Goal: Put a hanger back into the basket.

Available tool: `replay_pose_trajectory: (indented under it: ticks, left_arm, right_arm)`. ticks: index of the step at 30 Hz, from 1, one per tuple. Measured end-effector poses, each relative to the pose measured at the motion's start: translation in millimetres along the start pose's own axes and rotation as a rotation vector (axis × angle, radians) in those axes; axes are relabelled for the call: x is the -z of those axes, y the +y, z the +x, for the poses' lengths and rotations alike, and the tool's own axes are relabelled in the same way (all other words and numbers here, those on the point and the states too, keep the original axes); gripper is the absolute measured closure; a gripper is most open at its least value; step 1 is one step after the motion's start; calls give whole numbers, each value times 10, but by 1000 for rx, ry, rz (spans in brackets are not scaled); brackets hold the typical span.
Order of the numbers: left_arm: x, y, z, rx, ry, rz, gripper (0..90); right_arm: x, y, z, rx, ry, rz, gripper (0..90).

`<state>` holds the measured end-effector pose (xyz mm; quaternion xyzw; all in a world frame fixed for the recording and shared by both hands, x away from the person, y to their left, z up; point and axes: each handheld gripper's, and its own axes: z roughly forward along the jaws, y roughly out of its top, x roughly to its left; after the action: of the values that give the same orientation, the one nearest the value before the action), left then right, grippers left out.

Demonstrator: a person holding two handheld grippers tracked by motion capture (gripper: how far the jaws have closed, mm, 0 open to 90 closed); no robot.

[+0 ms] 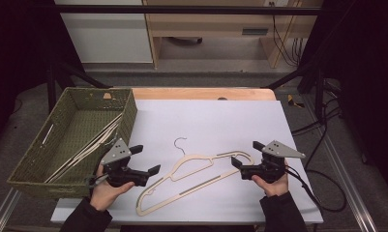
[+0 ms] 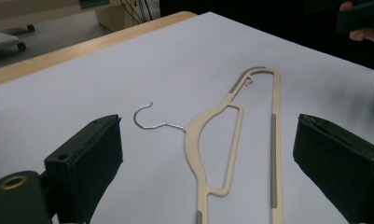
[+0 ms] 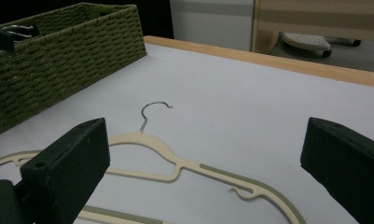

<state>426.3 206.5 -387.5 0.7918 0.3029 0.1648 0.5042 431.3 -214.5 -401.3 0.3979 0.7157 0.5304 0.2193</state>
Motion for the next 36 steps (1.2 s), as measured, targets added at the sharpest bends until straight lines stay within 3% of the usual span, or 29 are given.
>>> replay_pose_trajectory:
  ticks: [10,15,27,36]
  left_arm:
    - [-133,-233,-30,25,-26,57,87]
    - [-164,-328,-36,39,-36,71,87]
    - [-192,-422,-40,32,-48,86,78]
    - [-220,-460,-25,29,-50,100,71]
  right_arm:
    - [-276,70,175,15,7,39,56]
    - [-496,118,291,21,13,62,98]
    - [-1036,205,457,-20,20,123,173]
    - [-1472,239,619,16,16,221,253]
